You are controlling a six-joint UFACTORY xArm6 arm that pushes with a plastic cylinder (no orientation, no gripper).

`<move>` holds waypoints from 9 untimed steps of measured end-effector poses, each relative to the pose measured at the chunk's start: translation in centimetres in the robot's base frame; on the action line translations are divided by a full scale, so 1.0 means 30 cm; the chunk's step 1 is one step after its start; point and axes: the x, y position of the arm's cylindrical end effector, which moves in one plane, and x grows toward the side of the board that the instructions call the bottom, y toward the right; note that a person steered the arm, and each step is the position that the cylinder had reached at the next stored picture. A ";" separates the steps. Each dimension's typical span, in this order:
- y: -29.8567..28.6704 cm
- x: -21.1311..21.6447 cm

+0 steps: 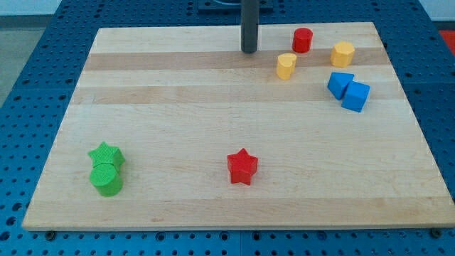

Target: Move the red circle to slightly down

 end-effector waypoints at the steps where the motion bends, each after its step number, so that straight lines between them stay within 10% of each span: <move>1: 0.082 -0.119; 9: 0.369 0.146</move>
